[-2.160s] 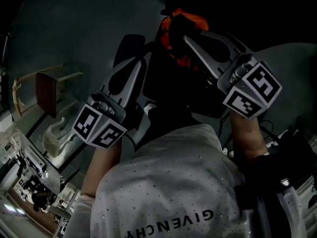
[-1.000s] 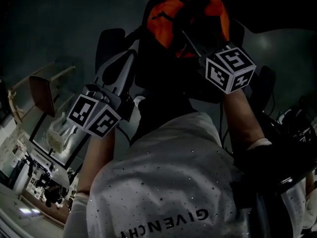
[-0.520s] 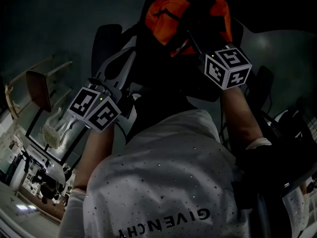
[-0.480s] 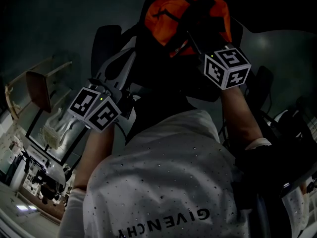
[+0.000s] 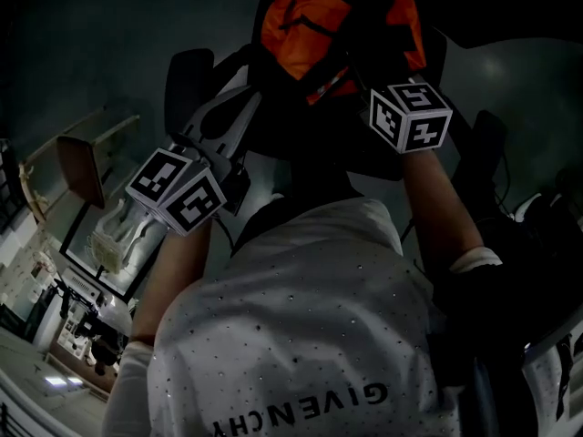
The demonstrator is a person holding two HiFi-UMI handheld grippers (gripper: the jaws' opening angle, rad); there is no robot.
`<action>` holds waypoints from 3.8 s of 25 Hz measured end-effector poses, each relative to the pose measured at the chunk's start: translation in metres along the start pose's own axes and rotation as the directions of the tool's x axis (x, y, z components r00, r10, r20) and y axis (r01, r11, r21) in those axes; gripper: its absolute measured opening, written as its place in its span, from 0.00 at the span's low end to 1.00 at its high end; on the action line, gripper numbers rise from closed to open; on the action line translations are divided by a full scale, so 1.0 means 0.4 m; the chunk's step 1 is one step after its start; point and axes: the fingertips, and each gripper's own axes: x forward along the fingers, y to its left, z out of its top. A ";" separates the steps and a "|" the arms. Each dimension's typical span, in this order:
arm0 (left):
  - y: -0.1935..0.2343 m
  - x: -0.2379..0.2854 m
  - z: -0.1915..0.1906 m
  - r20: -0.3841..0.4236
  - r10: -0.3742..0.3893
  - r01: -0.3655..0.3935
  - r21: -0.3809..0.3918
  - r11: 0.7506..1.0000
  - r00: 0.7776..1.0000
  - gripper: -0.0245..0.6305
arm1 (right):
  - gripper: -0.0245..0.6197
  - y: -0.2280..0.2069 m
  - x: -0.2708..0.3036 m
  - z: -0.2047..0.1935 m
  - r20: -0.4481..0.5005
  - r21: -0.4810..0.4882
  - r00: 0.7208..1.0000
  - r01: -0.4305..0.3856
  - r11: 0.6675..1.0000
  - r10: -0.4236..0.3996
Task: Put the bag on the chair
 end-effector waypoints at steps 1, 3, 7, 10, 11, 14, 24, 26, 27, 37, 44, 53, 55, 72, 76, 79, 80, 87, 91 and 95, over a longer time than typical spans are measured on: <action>-0.005 0.004 -0.001 -0.003 -0.001 0.001 0.001 1.000 1.000 0.05 | 0.09 -0.005 -0.001 -0.002 0.009 0.015 1.000 0.006 1.000 -0.006; -0.020 0.012 0.000 -0.007 -0.003 0.003 0.002 1.000 1.000 0.05 | 0.09 -0.021 -0.009 -0.007 0.022 0.049 1.000 0.021 0.999 -0.022; -0.033 0.016 -0.008 -0.033 0.012 -0.012 0.026 1.000 0.999 0.05 | 0.09 -0.046 -0.033 -0.024 0.015 0.122 0.999 0.046 0.991 -0.049; -0.014 0.019 -0.021 -0.040 0.034 -0.034 0.009 0.999 0.999 0.05 | 0.09 -0.061 -0.031 -0.039 -0.008 0.159 0.998 0.066 0.985 -0.065; -0.011 0.020 -0.028 -0.043 0.037 -0.037 0.005 0.999 0.998 0.05 | 0.09 -0.066 -0.028 -0.045 -0.009 0.175 0.998 0.067 0.982 -0.067; -0.014 0.019 -0.051 -0.052 0.046 -0.046 0.003 0.999 0.998 0.05 | 0.09 -0.076 -0.029 -0.062 0.021 0.223 0.998 0.053 0.973 -0.059; -0.039 0.022 -0.071 -0.071 0.062 -0.059 0.036 0.998 0.996 0.05 | 0.18 -0.126 -0.057 -0.085 0.059 0.259 0.990 0.109 0.960 -0.128; -0.040 0.026 -0.072 -0.072 0.059 -0.056 0.036 0.998 0.996 0.05 | 0.18 -0.135 -0.055 -0.096 0.054 0.273 0.990 0.114 0.955 -0.134; -0.040 0.025 -0.073 -0.073 0.059 -0.056 0.041 0.998 0.996 0.05 | 0.18 -0.137 -0.052 -0.100 0.052 0.276 0.989 0.117 0.954 -0.136; -0.036 -0.009 -0.111 -0.090 0.071 -0.069 0.032 0.997 0.993 0.05 | 0.30 -0.143 -0.050 -0.149 0.042 0.330 0.987 0.135 0.934 -0.157; -0.066 -0.051 -0.116 -0.067 0.045 -0.042 0.049 0.998 0.997 0.05 | 0.41 -0.102 -0.102 -0.154 0.009 0.354 0.987 0.146 0.924 -0.159; -0.034 -0.142 -0.169 -0.155 0.107 -0.098 0.070 0.993 0.982 0.05 | 0.43 0.024 -0.222 -0.082 0.072 0.308 0.978 0.168 0.937 -0.198; -0.032 -0.166 -0.145 -0.125 0.105 -0.100 0.052 0.994 0.987 0.05 | 0.42 0.051 -0.257 -0.074 0.074 0.294 0.970 0.200 0.935 -0.231; -0.262 -0.511 0.008 0.231 -0.182 0.133 0.212 0.968 0.956 0.05 | 0.04 0.416 -0.665 0.098 0.444 0.198 0.855 0.197 0.960 -0.267; -0.286 -0.591 -0.008 0.269 -0.228 0.165 0.239 0.957 0.936 0.05 | 0.04 0.520 -0.722 0.085 0.492 0.141 0.838 0.191 0.971 -0.237; -0.294 -0.636 -0.035 0.267 -0.231 0.165 0.250 0.954 0.935 0.05 | 0.04 0.581 -0.749 0.058 0.506 0.124 0.834 0.183 0.975 -0.220; -0.297 -0.649 -0.041 0.265 -0.236 0.168 0.255 0.952 0.935 0.05 | 0.04 0.594 -0.755 0.051 0.507 0.123 0.833 0.185 0.975 -0.222; -0.279 -0.701 -0.082 0.243 -0.232 0.166 0.264 0.950 0.942 0.05 | 0.04 0.633 -0.747 -0.027 0.448 0.127 0.847 0.255 0.958 -0.285; -0.263 -0.707 -0.108 0.241 -0.223 0.164 0.241 0.956 0.944 0.05 | 0.04 0.651 -0.735 -0.050 0.426 0.097 0.861 0.264 0.960 -0.280; -0.255 -0.703 -0.111 0.234 -0.208 0.147 0.251 0.957 0.950 0.05 | 0.04 0.650 -0.725 -0.061 0.409 0.076 0.868 0.277 0.958 -0.283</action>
